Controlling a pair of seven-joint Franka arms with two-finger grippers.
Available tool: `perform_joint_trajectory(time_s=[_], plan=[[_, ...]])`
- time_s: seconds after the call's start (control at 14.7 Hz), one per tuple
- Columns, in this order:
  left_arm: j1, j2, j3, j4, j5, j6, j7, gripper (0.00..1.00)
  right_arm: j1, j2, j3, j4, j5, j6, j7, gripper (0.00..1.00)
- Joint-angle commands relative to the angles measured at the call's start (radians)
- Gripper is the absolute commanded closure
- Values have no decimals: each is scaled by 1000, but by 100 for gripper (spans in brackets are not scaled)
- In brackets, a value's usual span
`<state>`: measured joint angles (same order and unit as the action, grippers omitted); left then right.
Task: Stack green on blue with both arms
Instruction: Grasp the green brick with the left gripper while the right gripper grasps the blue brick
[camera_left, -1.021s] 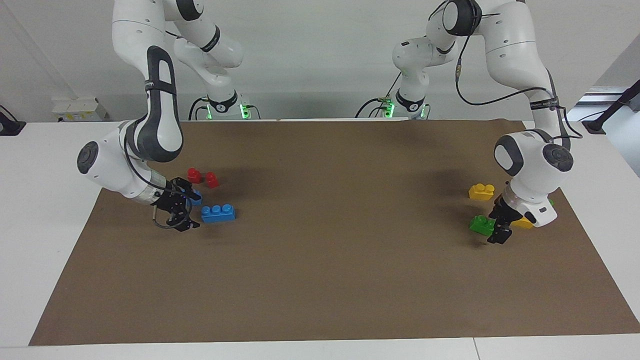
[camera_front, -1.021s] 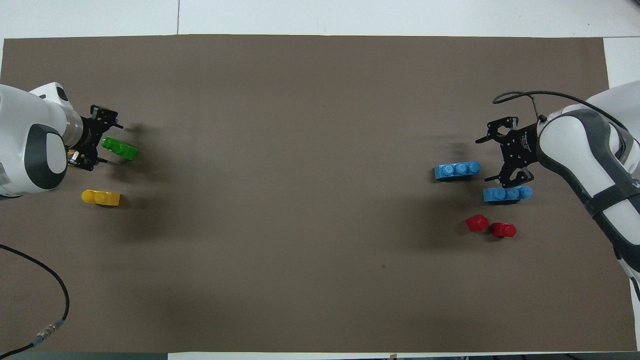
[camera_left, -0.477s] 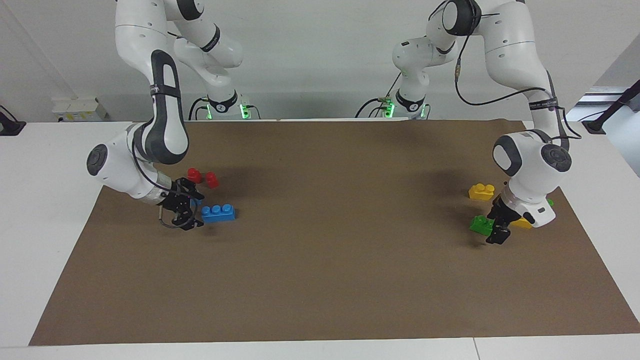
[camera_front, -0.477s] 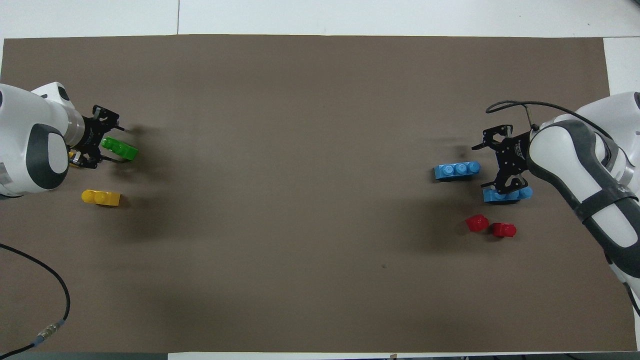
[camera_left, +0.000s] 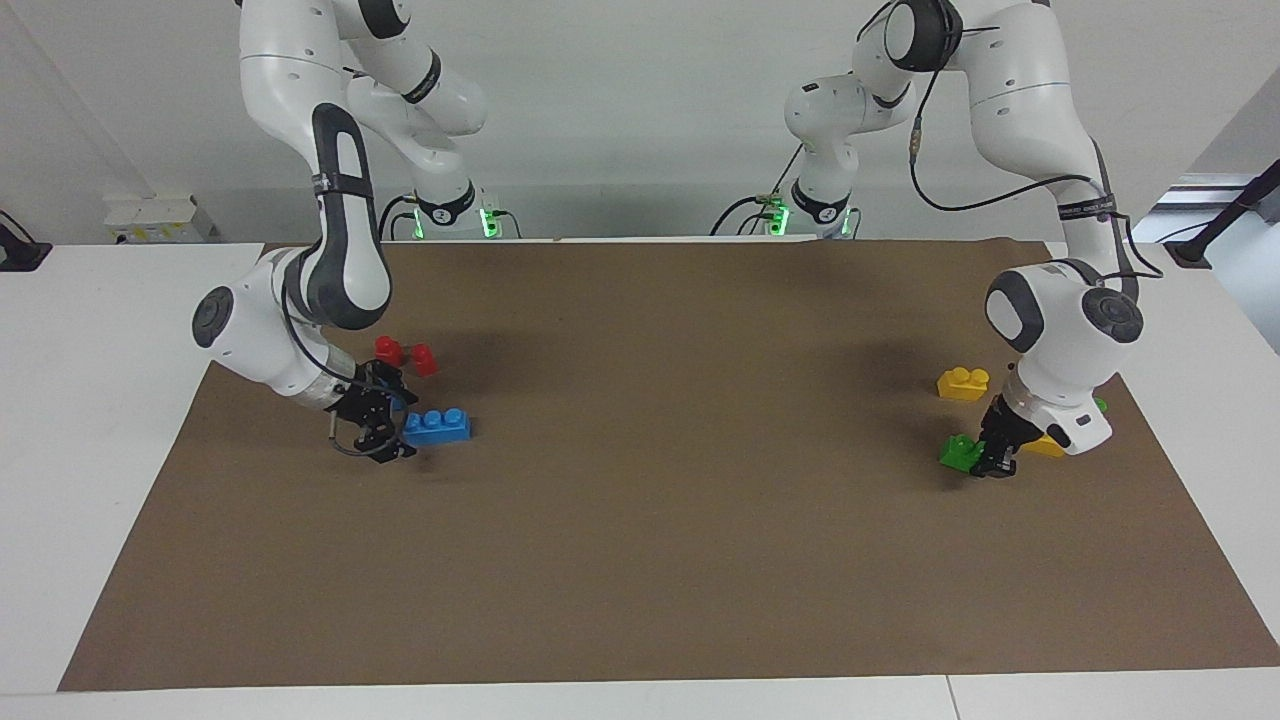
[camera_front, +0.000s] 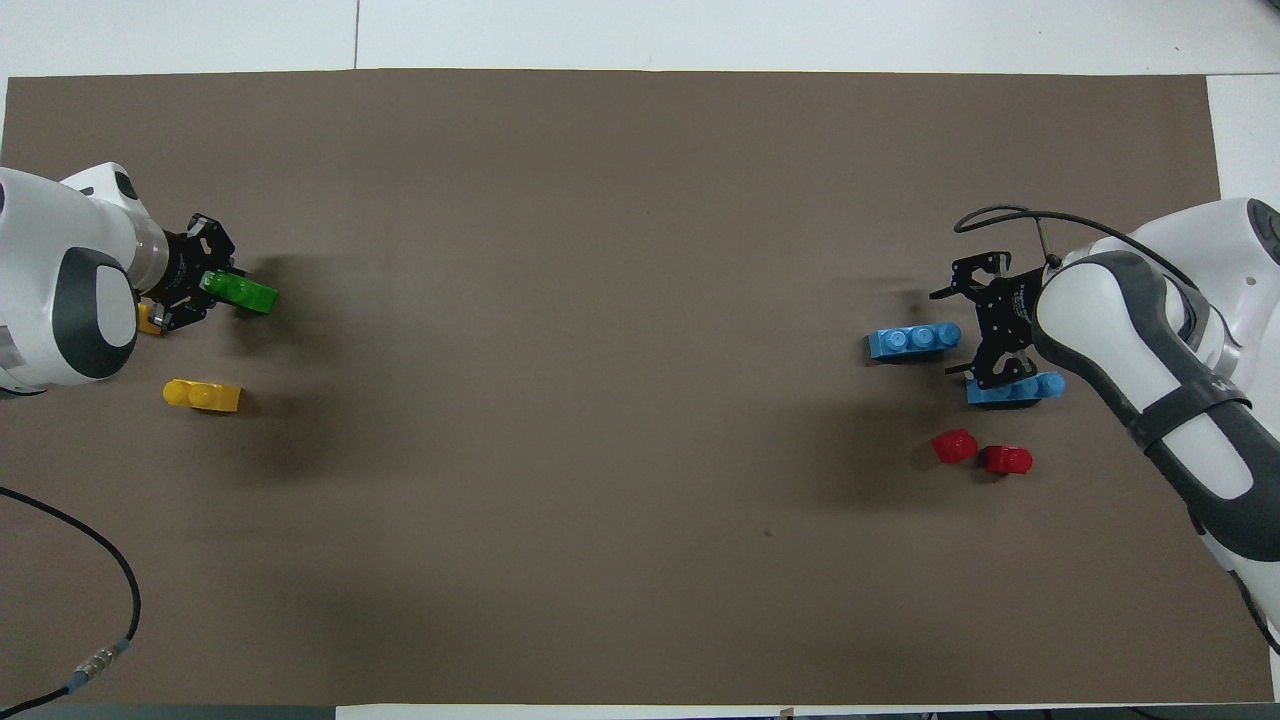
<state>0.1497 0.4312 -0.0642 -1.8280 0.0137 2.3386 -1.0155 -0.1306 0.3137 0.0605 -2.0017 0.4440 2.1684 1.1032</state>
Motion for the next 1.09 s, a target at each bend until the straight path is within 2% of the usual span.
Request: perform_joint_trajectory(time_s=[0.0,0.14,0.34,0.48,0.61,0.68,0.95,1.02], plan=[[-6,-5,3,-11,19,24,-14,100,-3,-31,2,-57,45,44,-28,0],[-7,-6,3,-7,19,16,-14,100,-4,-31,2,-63,47,51,-42,0],[-27,-20,3,-2,19,-22,-17,100,-12,-30,2,-66,71,54,-45,12],[-38,-60,1,-2,19,-70,-23,100,-8,-30,2,-66,74,62,-48,26],[-56,-104,1,-4,19,-131,-35,100,-4,-30,2,-66,74,65,-81,57],[-59,-126,0,-4,19,-152,-54,100,-4,-28,2,-66,74,65,-83,69],[-119,-195,-2,-4,17,-254,-135,100,-15,-25,4,-43,79,48,-88,100],[-142,-209,-2,-4,17,-272,-176,100,-17,-22,4,-19,79,25,-91,100]])
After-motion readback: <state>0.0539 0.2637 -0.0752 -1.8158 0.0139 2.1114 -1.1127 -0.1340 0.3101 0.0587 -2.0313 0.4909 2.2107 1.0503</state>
